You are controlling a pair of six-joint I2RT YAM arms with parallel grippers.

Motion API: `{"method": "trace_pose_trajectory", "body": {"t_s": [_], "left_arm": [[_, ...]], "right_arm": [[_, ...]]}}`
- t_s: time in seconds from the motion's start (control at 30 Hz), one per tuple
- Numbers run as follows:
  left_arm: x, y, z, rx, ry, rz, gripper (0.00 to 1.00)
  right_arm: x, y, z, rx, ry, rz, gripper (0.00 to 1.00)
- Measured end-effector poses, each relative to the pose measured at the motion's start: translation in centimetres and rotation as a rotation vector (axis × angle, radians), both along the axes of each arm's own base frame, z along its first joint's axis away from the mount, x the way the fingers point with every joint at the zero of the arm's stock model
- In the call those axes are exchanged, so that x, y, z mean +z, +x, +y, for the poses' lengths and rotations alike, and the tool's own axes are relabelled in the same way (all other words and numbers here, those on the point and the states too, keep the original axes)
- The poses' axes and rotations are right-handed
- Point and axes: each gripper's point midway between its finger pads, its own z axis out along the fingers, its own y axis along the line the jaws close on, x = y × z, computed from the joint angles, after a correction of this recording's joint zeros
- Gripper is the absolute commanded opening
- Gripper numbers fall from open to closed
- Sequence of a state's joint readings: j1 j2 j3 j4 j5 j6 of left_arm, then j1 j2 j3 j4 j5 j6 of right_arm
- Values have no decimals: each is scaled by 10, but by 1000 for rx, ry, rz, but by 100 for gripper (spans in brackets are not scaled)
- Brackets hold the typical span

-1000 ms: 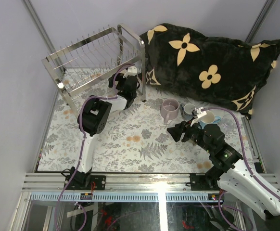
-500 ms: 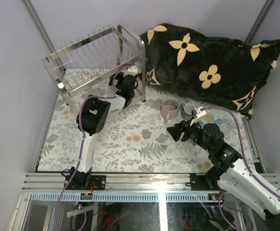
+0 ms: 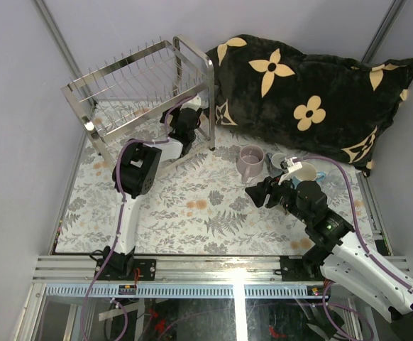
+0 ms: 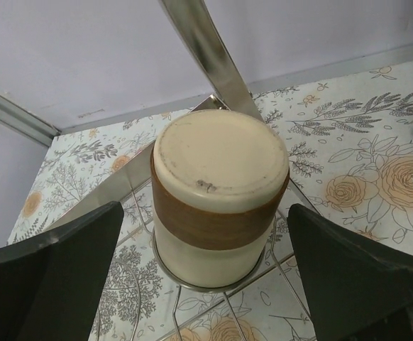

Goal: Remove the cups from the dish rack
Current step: Unload the cup from the dish rack.

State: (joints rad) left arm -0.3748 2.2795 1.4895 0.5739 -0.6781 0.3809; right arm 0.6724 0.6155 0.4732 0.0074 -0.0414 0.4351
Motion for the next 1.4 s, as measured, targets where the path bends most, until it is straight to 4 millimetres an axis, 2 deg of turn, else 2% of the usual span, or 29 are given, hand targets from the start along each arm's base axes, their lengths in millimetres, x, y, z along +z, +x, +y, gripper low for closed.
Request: {"method": "trace_pose_trajectory", "body": {"t_s": [0.4,0.9,1.13,1.17,1.2,1.27,1.33,1.4], "left_arm": [[-11,13,14,-24,-25,12,100],[-15,25,15,-31,-25,5,98],[-14,27,14,-38,-20,5,77],[-14,27,14,-39,-20,5,66],[-15,27,13,-44,-20,6,60],[-15,27,12,-51,-22,6,42],[-15,27,11,-54,-21,6,38],[-15,27,11,-52,-20,4,28]], "right_arm": [[-3,3,0,-8,-8,7,62],[-8,6,-1,-24,-23,18,62],[-8,6,-1,-24,-23,19,62],[-8,6,-1,-24,-23,19,62],[-8,6,-1,-24,-23,19,62],[-8,6,-1,-24,-23,19,62],[-8,6,-1,-24,-23,19,62],[-8,6,-1,-24,-23,19,62]]}}
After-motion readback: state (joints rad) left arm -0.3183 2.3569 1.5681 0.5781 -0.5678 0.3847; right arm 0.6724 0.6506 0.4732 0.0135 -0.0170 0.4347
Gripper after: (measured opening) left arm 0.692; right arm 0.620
